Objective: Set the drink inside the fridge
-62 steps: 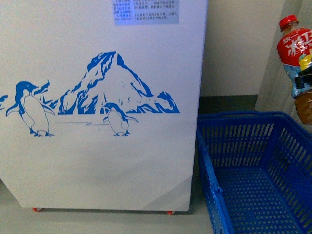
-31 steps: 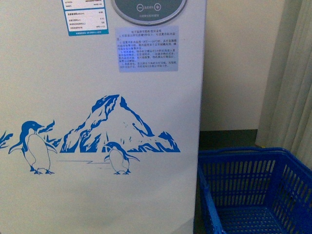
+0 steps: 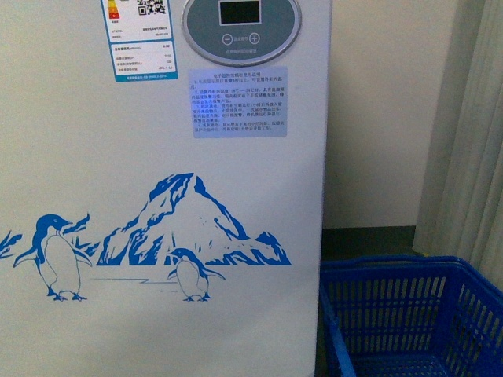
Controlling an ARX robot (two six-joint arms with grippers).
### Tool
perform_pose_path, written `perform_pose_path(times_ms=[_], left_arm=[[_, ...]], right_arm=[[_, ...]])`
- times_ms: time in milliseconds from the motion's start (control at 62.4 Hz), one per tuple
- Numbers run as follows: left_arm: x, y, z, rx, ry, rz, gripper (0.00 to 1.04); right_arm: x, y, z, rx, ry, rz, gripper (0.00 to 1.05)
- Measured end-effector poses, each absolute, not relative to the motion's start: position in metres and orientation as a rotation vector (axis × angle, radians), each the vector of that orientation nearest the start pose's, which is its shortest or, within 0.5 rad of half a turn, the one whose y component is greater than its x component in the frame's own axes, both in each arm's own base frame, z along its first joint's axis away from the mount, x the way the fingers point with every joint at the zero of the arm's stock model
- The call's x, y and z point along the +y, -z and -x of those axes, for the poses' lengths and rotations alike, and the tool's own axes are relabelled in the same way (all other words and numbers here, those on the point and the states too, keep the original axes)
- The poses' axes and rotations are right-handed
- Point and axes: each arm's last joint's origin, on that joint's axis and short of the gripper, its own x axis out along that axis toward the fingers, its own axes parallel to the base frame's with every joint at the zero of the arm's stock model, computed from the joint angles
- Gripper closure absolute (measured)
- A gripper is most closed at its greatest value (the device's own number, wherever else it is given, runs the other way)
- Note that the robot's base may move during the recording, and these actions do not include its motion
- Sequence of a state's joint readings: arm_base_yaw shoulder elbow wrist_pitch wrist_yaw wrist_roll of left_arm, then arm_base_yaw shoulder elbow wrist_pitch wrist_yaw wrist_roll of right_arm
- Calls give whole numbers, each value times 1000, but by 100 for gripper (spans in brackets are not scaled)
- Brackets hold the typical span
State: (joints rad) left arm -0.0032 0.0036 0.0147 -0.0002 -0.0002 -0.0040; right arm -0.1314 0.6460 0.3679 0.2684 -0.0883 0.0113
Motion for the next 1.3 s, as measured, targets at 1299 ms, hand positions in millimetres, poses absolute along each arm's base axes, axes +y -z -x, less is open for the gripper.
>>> perform_pose_path(times_ms=[1299], left_arm=[[0, -168, -97, -11, 3, 4, 8]], right_arm=[[0, -169, -100, 46, 2, -5, 75]])
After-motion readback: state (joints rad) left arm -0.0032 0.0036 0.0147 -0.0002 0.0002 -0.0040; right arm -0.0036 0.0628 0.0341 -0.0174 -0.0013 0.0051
